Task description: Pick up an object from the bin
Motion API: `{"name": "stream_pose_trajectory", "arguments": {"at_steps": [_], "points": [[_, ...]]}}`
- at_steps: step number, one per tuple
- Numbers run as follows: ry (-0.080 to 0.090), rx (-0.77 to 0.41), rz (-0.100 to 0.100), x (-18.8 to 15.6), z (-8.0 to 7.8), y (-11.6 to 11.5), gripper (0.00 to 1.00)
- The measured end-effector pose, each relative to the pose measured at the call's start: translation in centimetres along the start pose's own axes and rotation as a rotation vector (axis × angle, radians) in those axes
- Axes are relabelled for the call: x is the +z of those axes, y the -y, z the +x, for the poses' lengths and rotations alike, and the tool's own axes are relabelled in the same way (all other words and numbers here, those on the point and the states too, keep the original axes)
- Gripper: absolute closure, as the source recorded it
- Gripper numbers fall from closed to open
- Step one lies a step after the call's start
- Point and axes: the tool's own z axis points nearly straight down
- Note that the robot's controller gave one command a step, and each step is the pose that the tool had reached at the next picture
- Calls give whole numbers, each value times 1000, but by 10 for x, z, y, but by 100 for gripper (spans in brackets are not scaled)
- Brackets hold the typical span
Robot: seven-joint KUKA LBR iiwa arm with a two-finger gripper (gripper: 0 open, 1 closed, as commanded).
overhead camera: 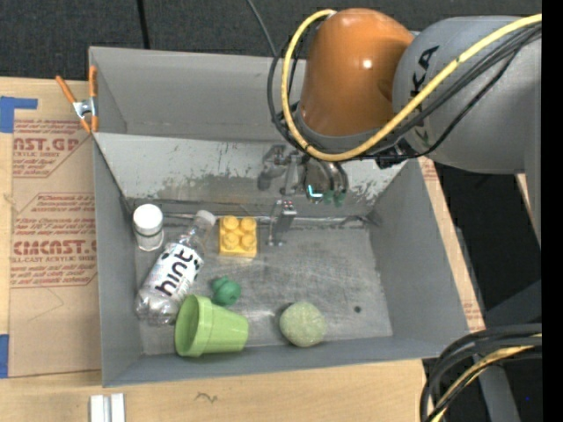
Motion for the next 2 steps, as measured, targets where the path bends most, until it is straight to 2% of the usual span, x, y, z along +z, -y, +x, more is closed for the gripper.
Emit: {"name": "stream_pose_trajectory", "arguments": {"at_steps": [1, 2], "points": [[8, 1, -1, -4, -2, 0, 0], [12, -70, 0, 80, 5, -42, 0]]}}
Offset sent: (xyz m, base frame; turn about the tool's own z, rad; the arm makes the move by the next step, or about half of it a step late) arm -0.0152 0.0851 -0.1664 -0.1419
